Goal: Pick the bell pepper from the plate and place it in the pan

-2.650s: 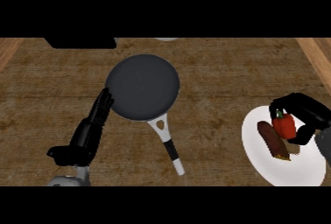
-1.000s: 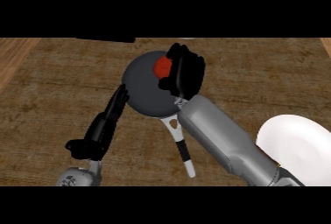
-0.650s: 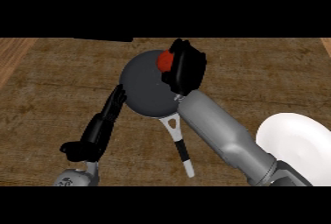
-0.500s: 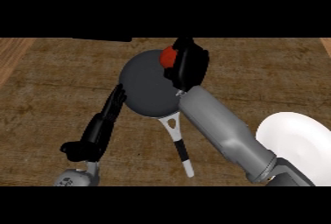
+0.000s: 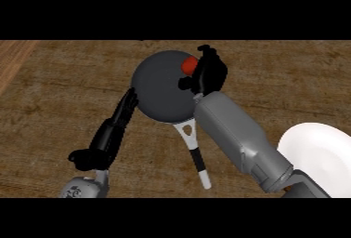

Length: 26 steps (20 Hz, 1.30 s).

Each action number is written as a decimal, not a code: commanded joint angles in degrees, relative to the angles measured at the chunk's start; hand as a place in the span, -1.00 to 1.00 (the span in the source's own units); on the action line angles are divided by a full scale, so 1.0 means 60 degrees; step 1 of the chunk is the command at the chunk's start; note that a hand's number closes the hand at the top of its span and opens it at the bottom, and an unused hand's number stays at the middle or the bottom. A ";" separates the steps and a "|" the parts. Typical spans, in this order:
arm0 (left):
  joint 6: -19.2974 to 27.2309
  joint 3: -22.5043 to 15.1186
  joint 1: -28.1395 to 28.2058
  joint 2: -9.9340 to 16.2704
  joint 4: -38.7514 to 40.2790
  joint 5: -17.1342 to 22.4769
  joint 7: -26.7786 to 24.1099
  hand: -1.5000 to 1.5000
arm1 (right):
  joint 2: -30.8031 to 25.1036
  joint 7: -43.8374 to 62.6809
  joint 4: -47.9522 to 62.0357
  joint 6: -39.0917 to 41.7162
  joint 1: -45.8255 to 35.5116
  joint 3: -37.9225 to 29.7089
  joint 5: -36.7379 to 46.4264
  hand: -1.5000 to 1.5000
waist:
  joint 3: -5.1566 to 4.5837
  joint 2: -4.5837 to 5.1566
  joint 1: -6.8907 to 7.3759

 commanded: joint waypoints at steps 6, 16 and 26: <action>-0.0018 0.0019 -0.0241 -0.0061 -0.0010 0.0000 0.0126 0.00 | -0.0001 -0.3070 0.0387 -0.0055 -0.0087 -0.0795 -0.2734 -1.00 | 0.0009 0.0058 0.0044; 0.0220 0.0217 0.0058 -0.0118 0.0007 -0.0038 -0.0037 0.00 | -0.0003 -0.5937 -0.1278 -0.1988 0.0859 -0.1303 -0.5194 -1.00 | 0.0006 -0.0158 -0.0412; 0.0346 0.0289 0.1089 0.0140 -0.1116 -0.0074 0.0392 0.00 | -0.0001 -0.9428 -0.4294 -0.0031 0.4018 -0.0542 -0.8222 -1.00 | -0.0001 -0.0357 -0.0950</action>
